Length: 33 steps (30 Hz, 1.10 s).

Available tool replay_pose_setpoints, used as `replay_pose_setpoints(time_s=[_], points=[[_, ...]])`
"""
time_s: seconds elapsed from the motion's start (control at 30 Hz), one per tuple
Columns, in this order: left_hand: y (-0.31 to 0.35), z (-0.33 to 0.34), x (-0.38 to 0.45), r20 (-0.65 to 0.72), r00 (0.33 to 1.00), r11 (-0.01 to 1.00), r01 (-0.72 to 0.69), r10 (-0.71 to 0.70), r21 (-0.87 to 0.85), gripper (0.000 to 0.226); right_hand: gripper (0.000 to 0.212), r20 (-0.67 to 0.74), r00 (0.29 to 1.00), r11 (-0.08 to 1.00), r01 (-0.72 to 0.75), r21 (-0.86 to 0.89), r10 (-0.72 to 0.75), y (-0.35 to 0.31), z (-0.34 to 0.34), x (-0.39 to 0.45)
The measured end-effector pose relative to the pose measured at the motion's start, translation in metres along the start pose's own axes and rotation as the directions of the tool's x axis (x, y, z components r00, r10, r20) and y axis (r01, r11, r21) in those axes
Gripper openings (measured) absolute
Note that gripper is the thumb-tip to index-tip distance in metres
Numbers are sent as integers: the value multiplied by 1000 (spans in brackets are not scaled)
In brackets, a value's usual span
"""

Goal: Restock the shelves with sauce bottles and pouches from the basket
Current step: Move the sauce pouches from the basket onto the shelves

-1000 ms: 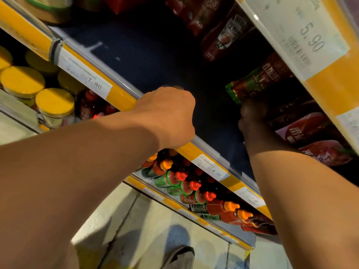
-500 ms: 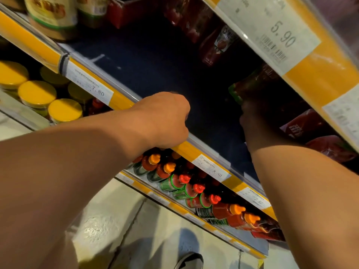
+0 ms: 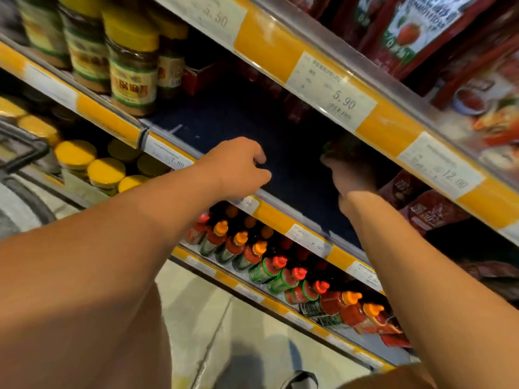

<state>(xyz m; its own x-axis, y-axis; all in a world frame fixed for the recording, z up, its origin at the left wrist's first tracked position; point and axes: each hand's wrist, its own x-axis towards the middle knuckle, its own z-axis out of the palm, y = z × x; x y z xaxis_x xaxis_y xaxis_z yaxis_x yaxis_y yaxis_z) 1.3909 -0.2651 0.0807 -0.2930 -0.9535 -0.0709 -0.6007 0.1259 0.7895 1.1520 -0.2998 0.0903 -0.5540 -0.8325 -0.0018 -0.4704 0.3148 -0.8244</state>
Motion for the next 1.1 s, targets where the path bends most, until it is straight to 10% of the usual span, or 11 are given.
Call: replay_pose_setpoints(time_s=[0.3,0.63,1.1], points=[[-19,-35,-42,2,999,983,47,-48,-176,46,54,475,789,870,485,-91,-391,-4,-1,-142],[-96,-124,-224,-275,961,997,-15,35,75,37,51,714,512,720,694,-16,-477,-68,39,-239],[-275,-138,-424,-501,671,791,611,-547,-45,37,62,970,12,378,922,83,-242,-150,182,-389]])
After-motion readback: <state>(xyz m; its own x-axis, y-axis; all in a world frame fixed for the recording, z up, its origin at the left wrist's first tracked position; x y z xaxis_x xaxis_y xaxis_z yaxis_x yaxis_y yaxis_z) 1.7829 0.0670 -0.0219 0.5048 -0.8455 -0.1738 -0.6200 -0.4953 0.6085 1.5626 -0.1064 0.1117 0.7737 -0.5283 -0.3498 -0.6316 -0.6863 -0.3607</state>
